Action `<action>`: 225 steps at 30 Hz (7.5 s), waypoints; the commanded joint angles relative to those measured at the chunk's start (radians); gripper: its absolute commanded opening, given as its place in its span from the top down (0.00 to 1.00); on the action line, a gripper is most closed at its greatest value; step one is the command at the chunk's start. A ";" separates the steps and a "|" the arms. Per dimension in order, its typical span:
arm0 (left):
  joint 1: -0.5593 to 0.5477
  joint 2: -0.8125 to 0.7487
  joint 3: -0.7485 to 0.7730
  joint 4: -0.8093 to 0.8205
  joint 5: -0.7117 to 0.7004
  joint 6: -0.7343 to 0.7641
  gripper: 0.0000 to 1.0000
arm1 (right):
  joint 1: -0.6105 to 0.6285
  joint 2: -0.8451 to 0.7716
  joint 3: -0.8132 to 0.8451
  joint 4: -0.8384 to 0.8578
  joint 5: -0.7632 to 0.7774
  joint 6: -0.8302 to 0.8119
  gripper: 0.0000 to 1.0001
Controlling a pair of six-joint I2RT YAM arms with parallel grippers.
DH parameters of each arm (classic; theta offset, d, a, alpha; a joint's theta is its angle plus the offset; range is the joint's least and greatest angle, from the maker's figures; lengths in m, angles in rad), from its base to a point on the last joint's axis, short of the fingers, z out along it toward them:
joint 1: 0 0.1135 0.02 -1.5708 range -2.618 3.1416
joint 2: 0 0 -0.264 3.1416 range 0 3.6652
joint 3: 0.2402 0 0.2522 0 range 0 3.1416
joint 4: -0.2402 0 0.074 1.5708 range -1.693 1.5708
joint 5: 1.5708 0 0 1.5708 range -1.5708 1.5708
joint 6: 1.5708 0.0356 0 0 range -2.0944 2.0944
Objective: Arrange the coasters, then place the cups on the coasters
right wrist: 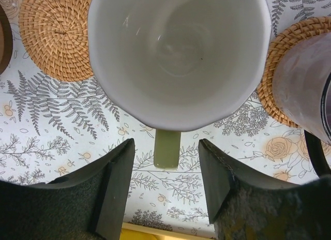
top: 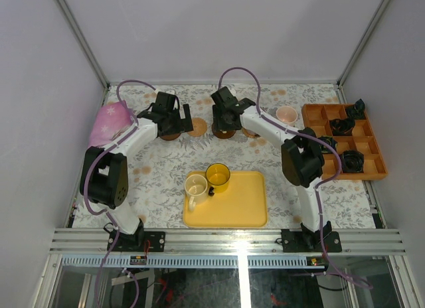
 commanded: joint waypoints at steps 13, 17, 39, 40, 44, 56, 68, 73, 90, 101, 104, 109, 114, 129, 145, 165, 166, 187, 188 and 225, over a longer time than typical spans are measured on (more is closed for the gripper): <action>0.000 -0.042 -0.002 0.057 0.025 0.049 0.02 | 0.017 -0.202 -0.085 0.031 0.012 -0.031 0.40; -0.004 -0.087 -0.044 0.088 0.077 0.093 0.02 | 0.017 -0.295 -0.181 0.076 0.027 -0.069 0.40; -0.208 -0.589 -0.332 -0.161 0.119 -0.074 0.00 | 0.017 -0.609 -0.506 0.220 0.099 -0.192 0.43; -0.217 -0.623 -0.344 -0.180 0.122 -0.095 0.00 | 0.016 -0.608 -0.505 0.220 0.100 -0.199 0.43; -0.271 -0.750 -0.388 -0.264 0.128 -0.201 0.00 | 0.015 -0.609 -0.528 0.253 0.095 -0.215 0.43; -0.560 -0.862 -0.501 -0.361 0.013 -0.429 0.00 | 0.016 -0.660 -0.610 0.316 0.084 -0.182 0.42; -0.655 -0.739 -0.569 -0.313 -0.139 -0.472 0.05 | 0.016 -0.690 -0.623 0.331 0.121 -0.218 0.43; -0.655 -0.690 -0.592 -0.263 -0.140 -0.436 0.17 | 0.015 -0.693 -0.621 0.329 0.132 -0.224 0.43; -0.659 -0.673 -0.642 -0.223 -0.141 -0.373 0.43 | 0.016 -0.675 -0.645 0.328 0.114 -0.198 0.44; -0.669 -0.705 -0.679 -0.198 -0.154 -0.421 0.91 | 0.016 -0.670 -0.660 0.325 0.087 -0.190 0.45; -0.679 -0.733 -0.673 -0.200 -0.172 -0.429 1.00 | 0.015 -0.669 -0.661 0.325 0.084 -0.190 0.45; -0.687 -0.754 -0.619 -0.211 -0.225 -0.416 1.00 | 0.015 -0.678 -0.671 0.332 0.101 -0.196 0.45; -0.700 -0.745 -0.513 -0.240 -0.299 -0.382 1.00 | 0.016 -0.706 -0.694 0.364 0.132 -0.217 0.47; -0.588 -0.411 -0.266 -0.213 -0.599 -0.216 1.00 | -0.033 -0.729 -0.673 0.427 0.165 -0.226 0.54; -0.190 0.021 0.044 0.145 -0.297 -0.044 1.00 | -0.206 -0.684 -0.590 0.442 0.110 -0.235 0.56; -0.065 0.180 0.259 0.073 -0.092 0.017 1.00 | -0.232 -0.606 -0.509 0.413 0.079 -0.197 0.60; -0.065 0.175 0.253 0.067 -0.091 0.019 1.00 | -0.231 -0.603 -0.508 0.412 0.074 -0.197 0.60; -0.130 0.165 0.218 -0.018 -0.119 0.048 1.00 | -0.232 -0.585 -0.511 0.416 0.017 -0.179 0.60; -0.130 0.169 0.223 -0.021 -0.123 0.048 1.00 | -0.232 -0.586 -0.513 0.416 0.016 -0.178 0.60; -0.114 0.226 0.208 0.007 -0.135 0.010 1.00 | -0.233 -0.561 -0.512 0.397 -0.017 -0.161 0.61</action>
